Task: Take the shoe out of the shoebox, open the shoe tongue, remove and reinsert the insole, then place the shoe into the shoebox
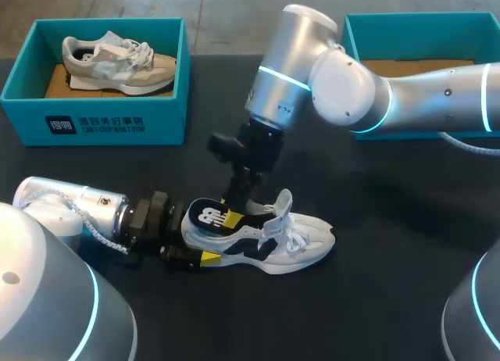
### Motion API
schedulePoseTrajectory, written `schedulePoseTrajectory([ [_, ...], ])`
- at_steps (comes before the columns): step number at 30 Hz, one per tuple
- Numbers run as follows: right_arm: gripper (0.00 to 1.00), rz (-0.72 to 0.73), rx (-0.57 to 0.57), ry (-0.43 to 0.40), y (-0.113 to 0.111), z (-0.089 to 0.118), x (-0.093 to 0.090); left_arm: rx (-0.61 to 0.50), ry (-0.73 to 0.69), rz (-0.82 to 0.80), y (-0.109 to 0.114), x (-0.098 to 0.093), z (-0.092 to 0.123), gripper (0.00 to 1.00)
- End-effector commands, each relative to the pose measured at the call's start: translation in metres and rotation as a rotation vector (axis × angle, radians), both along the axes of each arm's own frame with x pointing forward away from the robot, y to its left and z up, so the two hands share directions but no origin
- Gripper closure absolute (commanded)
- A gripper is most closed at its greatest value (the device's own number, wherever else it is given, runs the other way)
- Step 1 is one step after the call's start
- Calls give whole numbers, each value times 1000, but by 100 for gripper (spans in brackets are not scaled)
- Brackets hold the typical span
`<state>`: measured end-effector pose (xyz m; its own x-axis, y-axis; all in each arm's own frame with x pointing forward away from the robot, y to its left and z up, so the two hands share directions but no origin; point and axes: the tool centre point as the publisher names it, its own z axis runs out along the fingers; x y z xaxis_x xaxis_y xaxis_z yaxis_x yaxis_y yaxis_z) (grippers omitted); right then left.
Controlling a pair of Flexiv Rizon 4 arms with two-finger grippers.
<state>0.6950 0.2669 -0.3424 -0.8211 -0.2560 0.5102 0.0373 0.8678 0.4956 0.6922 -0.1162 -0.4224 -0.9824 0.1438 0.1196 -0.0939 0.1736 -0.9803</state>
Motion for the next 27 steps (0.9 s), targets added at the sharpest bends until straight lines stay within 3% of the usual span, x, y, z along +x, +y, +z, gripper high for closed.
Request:
schedulePoseTrajectory([
  [1,58,-6,5,-5,-1,0,-3,0,0,1,1,1,-2,100],
  [27,72,-15,10,-19,15,3,0,0,0,1,1,1,-2,100],
])
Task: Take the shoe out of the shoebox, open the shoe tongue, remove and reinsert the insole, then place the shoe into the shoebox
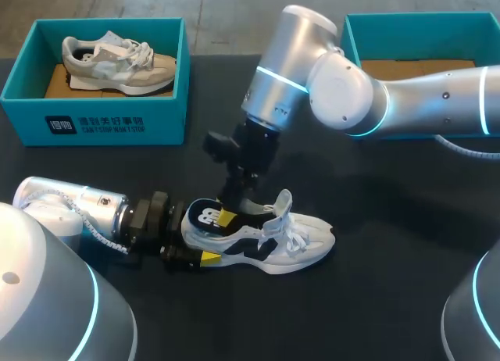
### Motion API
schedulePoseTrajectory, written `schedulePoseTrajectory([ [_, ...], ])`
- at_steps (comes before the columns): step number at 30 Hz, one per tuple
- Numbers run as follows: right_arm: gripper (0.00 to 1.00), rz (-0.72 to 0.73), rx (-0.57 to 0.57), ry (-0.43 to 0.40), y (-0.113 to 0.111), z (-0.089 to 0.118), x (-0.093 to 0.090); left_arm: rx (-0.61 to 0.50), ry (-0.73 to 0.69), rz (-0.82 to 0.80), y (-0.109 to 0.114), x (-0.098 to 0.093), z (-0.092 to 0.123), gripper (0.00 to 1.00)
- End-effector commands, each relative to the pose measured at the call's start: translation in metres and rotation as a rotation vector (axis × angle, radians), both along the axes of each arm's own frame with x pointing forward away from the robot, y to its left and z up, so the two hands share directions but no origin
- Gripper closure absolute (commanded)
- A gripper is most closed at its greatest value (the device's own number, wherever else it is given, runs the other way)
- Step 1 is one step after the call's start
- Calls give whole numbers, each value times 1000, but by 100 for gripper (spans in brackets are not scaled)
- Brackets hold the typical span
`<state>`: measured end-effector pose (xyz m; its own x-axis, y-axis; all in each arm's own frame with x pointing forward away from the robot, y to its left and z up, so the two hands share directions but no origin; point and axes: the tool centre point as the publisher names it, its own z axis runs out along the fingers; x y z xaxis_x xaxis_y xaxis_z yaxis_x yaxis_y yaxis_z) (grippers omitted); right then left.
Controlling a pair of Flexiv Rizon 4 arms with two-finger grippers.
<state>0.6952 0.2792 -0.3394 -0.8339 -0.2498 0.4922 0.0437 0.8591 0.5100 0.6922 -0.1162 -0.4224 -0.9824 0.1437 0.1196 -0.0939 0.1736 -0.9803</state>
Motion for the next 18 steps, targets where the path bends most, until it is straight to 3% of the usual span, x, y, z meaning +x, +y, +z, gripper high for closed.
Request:
schedulePoseTrajectory([
  [1,73,2,-7,-2,3,0,0,0,0,1,1,1,-2,100],
  [12,98,1,-4,-2,3,1,1,0,0,1,1,1,-2,100],
  [18,100,-3,5,-15,2,5,1,0,0,1,1,1,-2,100],
])
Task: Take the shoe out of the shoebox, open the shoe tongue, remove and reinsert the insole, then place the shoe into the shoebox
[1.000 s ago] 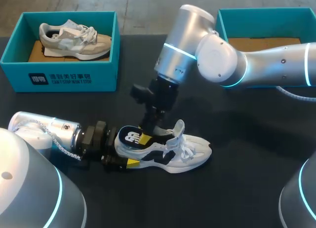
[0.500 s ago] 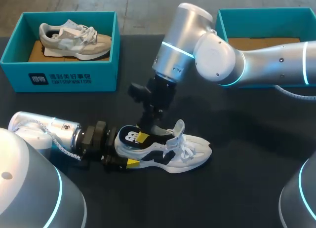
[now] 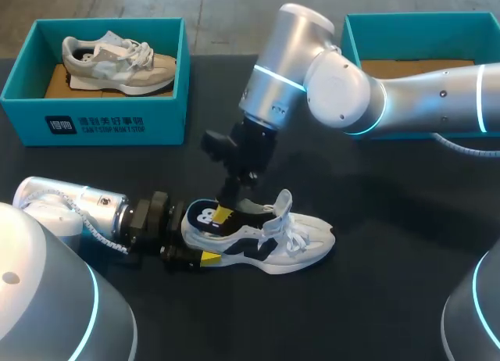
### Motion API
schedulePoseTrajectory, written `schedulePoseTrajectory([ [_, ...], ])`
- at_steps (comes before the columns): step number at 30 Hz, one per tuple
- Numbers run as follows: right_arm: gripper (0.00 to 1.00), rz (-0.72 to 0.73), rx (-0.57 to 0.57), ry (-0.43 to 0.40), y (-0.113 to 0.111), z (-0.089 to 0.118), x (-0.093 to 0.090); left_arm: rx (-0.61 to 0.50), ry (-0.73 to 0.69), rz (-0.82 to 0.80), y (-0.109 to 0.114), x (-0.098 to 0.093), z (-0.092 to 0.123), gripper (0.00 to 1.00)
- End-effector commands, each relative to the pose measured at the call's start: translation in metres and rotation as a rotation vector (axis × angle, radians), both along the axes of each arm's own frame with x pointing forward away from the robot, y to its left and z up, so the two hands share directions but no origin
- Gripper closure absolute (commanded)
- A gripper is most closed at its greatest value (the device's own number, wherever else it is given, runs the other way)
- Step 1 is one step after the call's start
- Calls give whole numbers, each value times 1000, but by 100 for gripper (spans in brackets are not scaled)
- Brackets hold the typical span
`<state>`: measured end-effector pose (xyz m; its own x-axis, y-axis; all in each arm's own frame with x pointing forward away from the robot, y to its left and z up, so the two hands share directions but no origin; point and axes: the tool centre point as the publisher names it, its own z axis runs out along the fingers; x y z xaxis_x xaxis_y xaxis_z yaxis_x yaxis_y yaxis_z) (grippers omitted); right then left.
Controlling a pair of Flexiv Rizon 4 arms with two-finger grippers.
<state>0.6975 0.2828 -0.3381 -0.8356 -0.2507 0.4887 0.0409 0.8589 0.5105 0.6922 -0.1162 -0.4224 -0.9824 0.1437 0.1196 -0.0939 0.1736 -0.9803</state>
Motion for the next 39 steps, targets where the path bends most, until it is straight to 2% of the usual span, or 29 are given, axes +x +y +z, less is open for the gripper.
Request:
schedulePoseTrajectory([
  [1,100,-6,4,-18,-2,5,-1,0,0,1,1,1,-2,100],
  [12,100,-25,47,-148,-3,35,9,0,0,1,1,1,-2,100],
  [29,100,-82,321,-426,-2,87,31,0,0,1,1,1,-2,100],
  [39,100,-110,445,-523,3,112,39,0,0,1,1,1,-2,100],
])
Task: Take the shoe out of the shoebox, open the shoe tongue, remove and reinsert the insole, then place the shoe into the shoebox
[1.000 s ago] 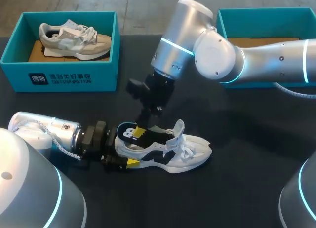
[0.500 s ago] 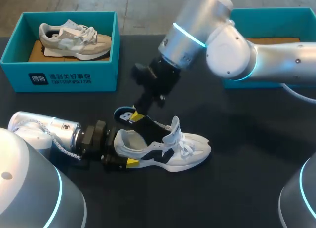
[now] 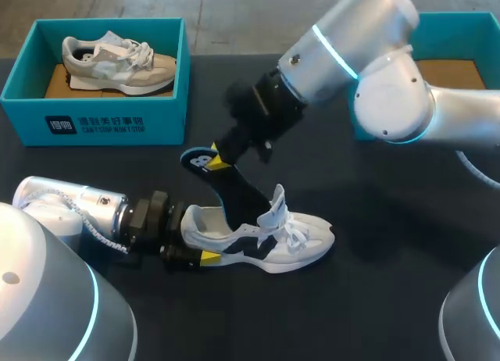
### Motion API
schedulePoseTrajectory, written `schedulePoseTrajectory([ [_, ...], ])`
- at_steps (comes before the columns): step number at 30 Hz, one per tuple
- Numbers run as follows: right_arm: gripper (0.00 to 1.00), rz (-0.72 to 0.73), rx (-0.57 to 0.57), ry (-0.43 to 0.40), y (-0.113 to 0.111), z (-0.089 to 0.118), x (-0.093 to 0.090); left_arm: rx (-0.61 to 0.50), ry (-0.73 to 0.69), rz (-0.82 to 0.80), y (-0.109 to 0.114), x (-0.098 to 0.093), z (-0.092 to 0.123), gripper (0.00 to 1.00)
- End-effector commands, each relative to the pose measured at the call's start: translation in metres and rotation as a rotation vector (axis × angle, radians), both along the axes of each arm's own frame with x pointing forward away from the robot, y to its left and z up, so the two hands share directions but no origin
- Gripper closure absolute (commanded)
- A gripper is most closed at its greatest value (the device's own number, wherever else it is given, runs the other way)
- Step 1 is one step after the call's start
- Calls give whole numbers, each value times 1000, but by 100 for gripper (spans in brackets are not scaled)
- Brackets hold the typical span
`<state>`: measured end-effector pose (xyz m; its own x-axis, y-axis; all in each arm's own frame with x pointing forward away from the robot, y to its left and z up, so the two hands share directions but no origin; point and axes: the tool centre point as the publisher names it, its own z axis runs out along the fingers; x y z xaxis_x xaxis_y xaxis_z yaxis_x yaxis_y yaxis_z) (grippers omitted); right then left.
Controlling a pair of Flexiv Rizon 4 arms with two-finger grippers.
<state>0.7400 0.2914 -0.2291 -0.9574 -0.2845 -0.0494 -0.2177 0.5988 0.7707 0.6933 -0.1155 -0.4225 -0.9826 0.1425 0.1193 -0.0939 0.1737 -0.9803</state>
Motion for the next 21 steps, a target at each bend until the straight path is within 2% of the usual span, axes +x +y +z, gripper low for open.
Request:
schedulePoseTrajectory([
  [1,100,-53,65,-66,-5,6,-3,-1,0,0,1,0,-2,100],
  [5,100,-93,103,-122,-3,25,-6,-1,0,0,1,0,-2,100],
  [21,100,-93,103,-122,-3,25,-6,-1,0,0,1,0,-2,100],
])
